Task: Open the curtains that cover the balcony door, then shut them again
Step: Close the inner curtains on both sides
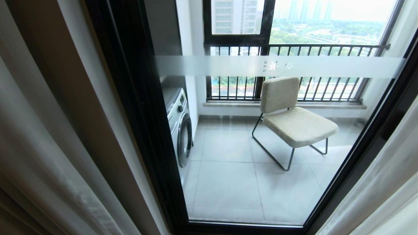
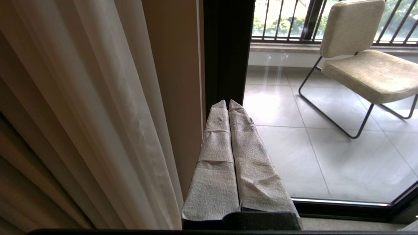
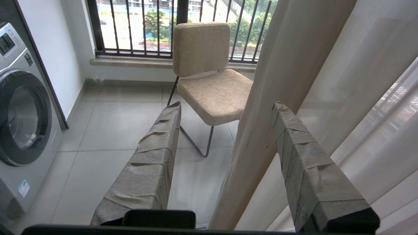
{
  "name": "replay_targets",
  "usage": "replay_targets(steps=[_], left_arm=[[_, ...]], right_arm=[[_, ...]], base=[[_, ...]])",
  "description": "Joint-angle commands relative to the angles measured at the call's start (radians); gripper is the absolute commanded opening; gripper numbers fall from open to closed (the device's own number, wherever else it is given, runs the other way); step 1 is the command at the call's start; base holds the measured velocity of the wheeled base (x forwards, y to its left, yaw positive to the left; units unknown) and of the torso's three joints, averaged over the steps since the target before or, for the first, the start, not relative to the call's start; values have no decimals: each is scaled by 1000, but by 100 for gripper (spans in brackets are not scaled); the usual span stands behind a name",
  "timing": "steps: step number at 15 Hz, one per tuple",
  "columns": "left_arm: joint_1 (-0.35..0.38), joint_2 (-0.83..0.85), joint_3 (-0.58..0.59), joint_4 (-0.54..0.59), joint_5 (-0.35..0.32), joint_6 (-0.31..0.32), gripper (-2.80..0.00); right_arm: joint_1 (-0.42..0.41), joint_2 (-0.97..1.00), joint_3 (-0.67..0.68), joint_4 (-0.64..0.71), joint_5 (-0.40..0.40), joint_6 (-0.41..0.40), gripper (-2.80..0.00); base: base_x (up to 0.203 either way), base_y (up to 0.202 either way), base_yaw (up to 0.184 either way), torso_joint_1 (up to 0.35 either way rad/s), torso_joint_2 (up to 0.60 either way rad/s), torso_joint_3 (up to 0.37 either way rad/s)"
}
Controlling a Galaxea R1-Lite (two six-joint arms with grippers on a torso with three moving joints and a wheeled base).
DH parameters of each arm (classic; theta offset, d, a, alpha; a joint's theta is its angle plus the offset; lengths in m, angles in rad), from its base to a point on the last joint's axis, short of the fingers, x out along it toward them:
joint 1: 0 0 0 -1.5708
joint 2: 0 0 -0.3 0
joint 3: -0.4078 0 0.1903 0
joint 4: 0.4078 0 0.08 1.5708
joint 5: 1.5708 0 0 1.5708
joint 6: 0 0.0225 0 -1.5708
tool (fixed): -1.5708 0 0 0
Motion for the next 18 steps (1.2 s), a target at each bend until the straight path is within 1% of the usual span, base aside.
replay_targets(steps=[1, 6, 8, 9, 10, 11, 15, 17, 18], left_arm=[[0, 0, 0, 0, 1, 0, -280], [0, 0, 0, 0, 1, 0, -280], [0, 0, 0, 0, 1, -1, -280], [0, 0, 0, 0, 1, 0, -280], [0, 0, 0, 0, 1, -1, -280], [0, 0, 0, 0, 1, 0, -280], [0, 0, 0, 0, 1, -1, -280], [0, 0, 0, 0, 1, 0, -280], [0, 0, 0, 0, 1, 0, -280]], right_arm=[[5, -54, 46, 1, 3, -1, -280], [11, -179, 164, 32, 29, 0, -280], [71, -243, 193, 33, 27, -1, -280], [105, -266, 231, 32, 22, -2, -280], [118, -292, 252, 38, 22, -3, -280], [119, -326, 254, 68, 26, -3, -280], [117, -507, 256, 302, 27, -2, -280], [107, -556, 256, 440, 26, -6, -280], [99, -567, 256, 454, 29, -2, -280]], base=[[0, 0, 0, 0, 0, 0], [0, 0, 0, 0, 0, 0], [0, 0, 0, 0, 0, 0], [0, 0, 0, 0, 0, 0], [0, 0, 0, 0, 0, 0], [0, 0, 0, 0, 0, 0], [0, 0, 0, 0, 0, 0], [0, 0, 0, 0, 0, 0], [0, 0, 0, 0, 0, 0]])
